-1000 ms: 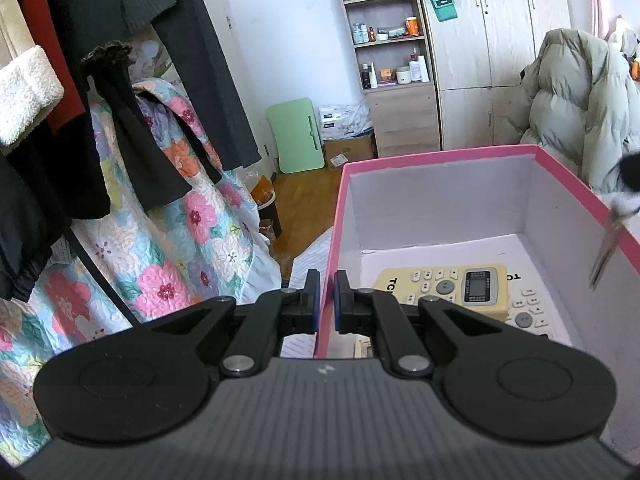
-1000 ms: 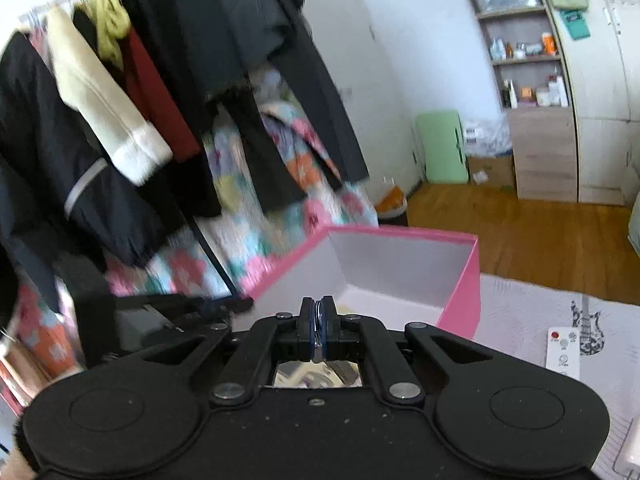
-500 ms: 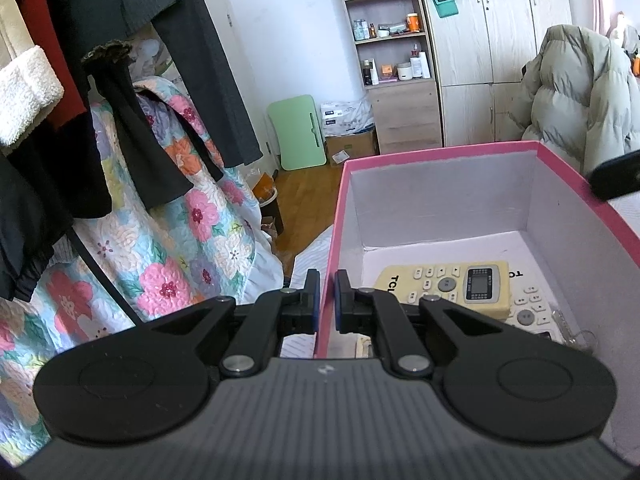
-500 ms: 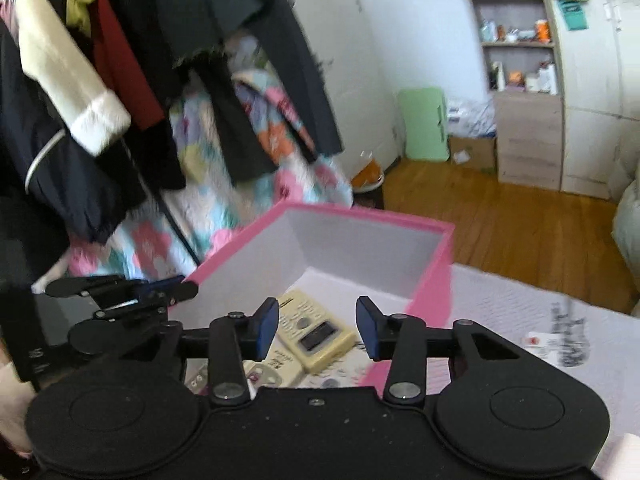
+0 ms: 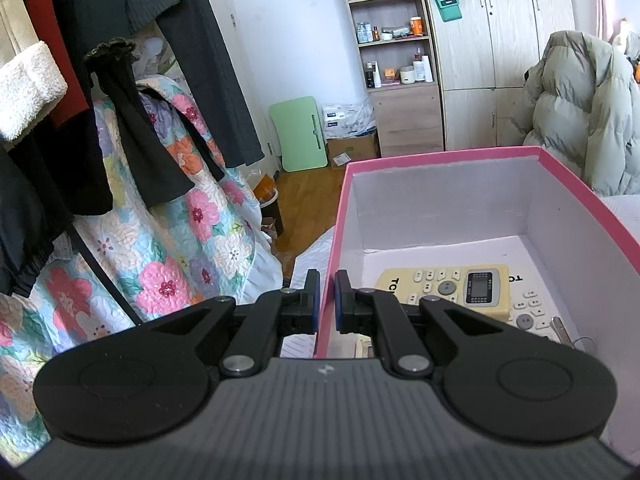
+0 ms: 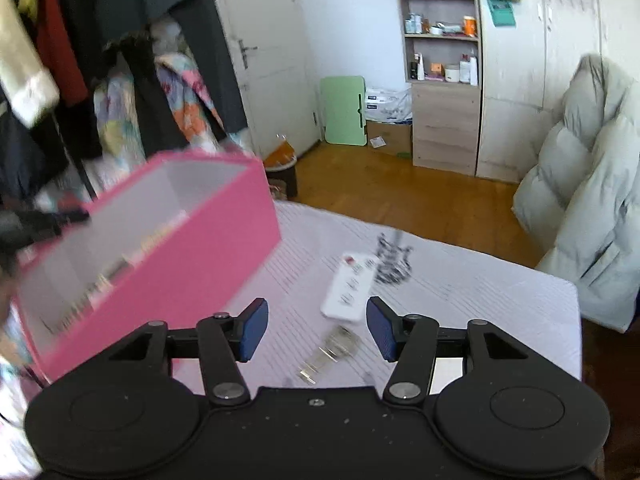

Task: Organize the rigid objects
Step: 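Grasp the second set of silver keys with the right gripper, then carry the keys into the pink box and open the right gripper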

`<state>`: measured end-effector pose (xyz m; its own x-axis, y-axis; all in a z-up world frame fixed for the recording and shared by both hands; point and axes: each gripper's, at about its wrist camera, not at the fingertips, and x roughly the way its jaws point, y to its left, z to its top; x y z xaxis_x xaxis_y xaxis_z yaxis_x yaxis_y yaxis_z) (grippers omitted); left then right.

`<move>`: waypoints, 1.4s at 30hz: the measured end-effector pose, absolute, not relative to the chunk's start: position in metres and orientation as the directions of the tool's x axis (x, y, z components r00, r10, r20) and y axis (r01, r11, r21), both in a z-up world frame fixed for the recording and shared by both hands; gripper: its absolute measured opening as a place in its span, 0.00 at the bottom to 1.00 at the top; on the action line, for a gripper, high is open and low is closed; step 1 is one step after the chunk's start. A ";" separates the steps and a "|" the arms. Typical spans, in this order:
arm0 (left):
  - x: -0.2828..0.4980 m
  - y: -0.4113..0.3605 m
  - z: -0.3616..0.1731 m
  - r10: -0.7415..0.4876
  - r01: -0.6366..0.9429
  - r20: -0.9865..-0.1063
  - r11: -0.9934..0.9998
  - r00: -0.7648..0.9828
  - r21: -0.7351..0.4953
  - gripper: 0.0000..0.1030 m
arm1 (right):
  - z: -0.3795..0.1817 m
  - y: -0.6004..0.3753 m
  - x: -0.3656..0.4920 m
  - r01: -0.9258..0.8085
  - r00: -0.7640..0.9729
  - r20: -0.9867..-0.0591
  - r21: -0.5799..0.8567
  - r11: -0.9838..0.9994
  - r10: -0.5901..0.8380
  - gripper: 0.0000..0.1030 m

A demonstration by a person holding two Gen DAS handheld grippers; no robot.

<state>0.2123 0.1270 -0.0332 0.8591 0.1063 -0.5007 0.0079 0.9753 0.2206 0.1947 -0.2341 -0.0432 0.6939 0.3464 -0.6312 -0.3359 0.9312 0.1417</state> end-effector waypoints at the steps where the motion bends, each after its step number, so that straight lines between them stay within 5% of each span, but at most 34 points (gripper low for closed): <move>1: 0.212 0.126 -0.033 0.106 0.010 -0.498 0.974 0.861 0.224 0.06 | -0.048 -0.233 0.195 -0.336 0.692 -0.639 0.125 0.934 0.334 0.62; 16: 0.210 0.124 -0.034 0.103 0.012 -0.498 0.975 0.861 0.221 0.06 | -0.113 -0.204 0.233 -0.229 0.677 -0.703 0.082 0.970 0.219 0.64; 17: 0.209 0.122 -0.034 0.105 0.011 -0.498 0.974 0.861 0.225 0.06 | -0.114 -0.199 0.232 -0.235 0.683 -0.703 0.047 0.971 0.200 0.61; 19: 0.210 0.124 -0.034 0.106 0.011 -0.498 0.974 0.861 0.227 0.06 | -0.112 -0.196 0.228 -0.250 0.688 -0.692 0.060 0.967 0.220 0.27; 21: 0.209 0.124 -0.033 0.103 0.011 -0.500 0.975 0.860 0.221 0.06 | -0.110 -0.198 0.226 -0.231 0.687 -0.690 0.090 0.969 0.228 0.23; 22: 0.209 0.124 -0.033 0.104 0.011 -0.499 0.975 0.860 0.222 0.06 | -0.108 -0.201 0.225 -0.222 0.698 -0.679 0.100 0.970 0.230 0.09; 23: 0.210 0.124 -0.033 0.104 0.011 -0.499 0.975 0.861 0.224 0.06 | -0.103 -0.205 0.222 -0.213 0.716 -0.655 0.127 0.969 0.243 0.07; 31: 0.211 0.125 -0.032 0.104 0.011 -0.500 0.975 0.860 0.222 0.06 | -0.088 -0.227 0.209 -0.209 0.722 -0.569 0.363 0.908 0.393 0.06; 42: 0.213 0.125 -0.031 0.103 0.014 -0.496 0.974 0.862 0.225 0.06 | -0.029 -0.194 0.185 -0.359 0.751 -0.441 0.350 0.865 0.491 0.06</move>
